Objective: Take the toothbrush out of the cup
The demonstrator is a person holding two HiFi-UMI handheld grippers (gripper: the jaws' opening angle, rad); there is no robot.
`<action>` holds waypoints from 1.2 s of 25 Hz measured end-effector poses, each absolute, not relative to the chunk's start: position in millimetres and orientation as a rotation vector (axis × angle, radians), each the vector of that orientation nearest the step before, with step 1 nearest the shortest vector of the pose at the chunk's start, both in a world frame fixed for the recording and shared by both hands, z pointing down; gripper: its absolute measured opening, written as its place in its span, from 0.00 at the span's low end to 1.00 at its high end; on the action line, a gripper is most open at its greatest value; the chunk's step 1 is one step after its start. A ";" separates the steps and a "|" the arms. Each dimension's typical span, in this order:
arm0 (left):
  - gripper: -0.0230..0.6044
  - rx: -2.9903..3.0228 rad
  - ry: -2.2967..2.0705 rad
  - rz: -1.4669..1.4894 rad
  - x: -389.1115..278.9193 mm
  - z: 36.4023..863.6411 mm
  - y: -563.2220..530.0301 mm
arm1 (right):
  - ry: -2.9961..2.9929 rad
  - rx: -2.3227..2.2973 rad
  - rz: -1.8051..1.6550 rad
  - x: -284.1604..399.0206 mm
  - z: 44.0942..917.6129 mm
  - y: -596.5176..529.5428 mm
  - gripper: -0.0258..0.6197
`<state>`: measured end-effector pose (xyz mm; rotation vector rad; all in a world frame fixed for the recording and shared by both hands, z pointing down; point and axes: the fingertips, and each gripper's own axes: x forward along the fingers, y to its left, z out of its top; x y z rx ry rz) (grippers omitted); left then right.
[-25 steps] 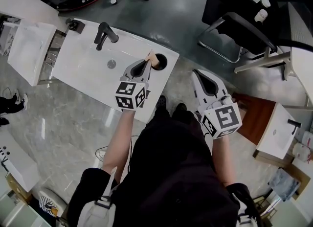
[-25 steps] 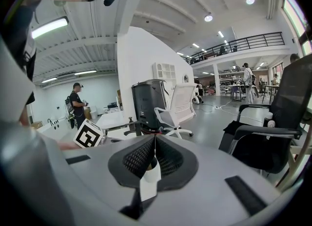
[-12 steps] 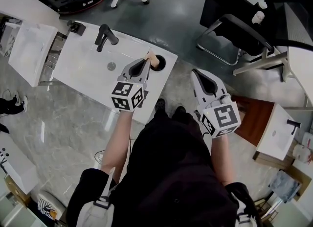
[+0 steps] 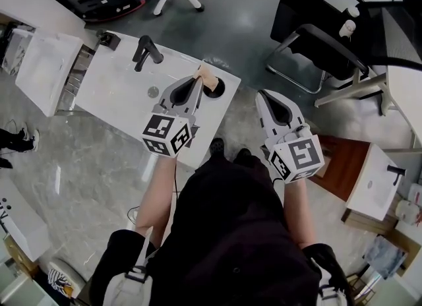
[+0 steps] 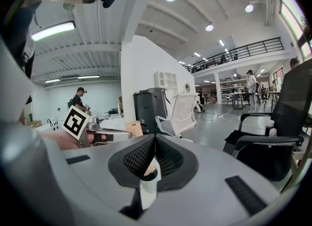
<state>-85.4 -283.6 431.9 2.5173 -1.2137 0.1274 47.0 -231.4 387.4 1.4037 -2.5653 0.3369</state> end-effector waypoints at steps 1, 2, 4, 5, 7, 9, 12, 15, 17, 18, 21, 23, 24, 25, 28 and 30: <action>0.07 2.525 -1.219 0.118 -86.3 426.7 -283.2 | -2.571 1.398 0.350 45.8 387.6 -232.0 0.09; 0.07 2.532 -1.225 0.108 -87.3 421.6 -282.7 | -2.583 1.393 0.363 44.3 387.3 -232.7 0.09; 0.07 2.543 -1.235 0.090 -89.1 411.9 -281.4 | -2.615 1.391 0.380 40.6 384.5 -234.3 0.09; 0.07 2.547 -1.240 0.081 -90.2 407.8 -280.4 | -2.629 1.388 0.380 38.2 383.0 -235.0 0.09; 0.07 2.553 -1.250 0.067 -92.7 401.4 -277.9 | -2.644 1.381 0.358 32.0 381.3 -236.8 0.09; 0.07 2.556 -1.261 0.056 -95.3 396.0 -275.7 | -2.654 1.374 0.313 25.9 379.3 -239.9 0.09; 0.07 2.560 -1.279 0.046 -99.6 388.4 -272.7 | -2.673 1.344 0.255 16.3 375.3 -244.4 0.09; 0.07 2.558 -1.299 0.028 -106.5 381.5 -269.8 | -2.701 1.313 0.260 6.6 374.0 -248.4 0.09; 0.07 2.559 -1.312 0.016 -110.1 376.7 -268.1 | -2.707 1.318 0.285 3.0 374.1 -251.3 0.09; 0.07 2.560 -1.318 0.011 -111.5 374.2 -267.2 | -2.709 1.322 0.295 1.4 374.0 -252.8 0.09; 0.07 2.563 -1.334 -0.001 -116.5 367.5 -265.2 | -2.717 1.336 0.323 -4.0 373.5 -256.5 0.09; 0.07 2.563 -1.342 -0.009 -119.5 364.1 -263.6 | -2.720 1.336 0.331 -7.0 372.8 -257.3 0.09; 0.07 2.563 -1.345 -0.011 -120.7 362.6 -262.8 | -2.719 1.333 0.326 -8.3 372.4 -257.2 0.09; 0.07 2.563 -1.347 -0.013 -121.6 361.5 -262.1 | -2.717 1.327 0.314 -9.4 372.0 -256.9 0.09; 0.07 2.566 -1.351 -0.018 -123.1 360.1 -261.5 | -2.730 1.303 0.294 -12.6 370.3 -254.8 0.09; 0.07 2.568 -1.350 -0.018 -123.3 359.8 -261.4 | -2.752 1.289 0.295 -14.2 368.3 -253.4 0.09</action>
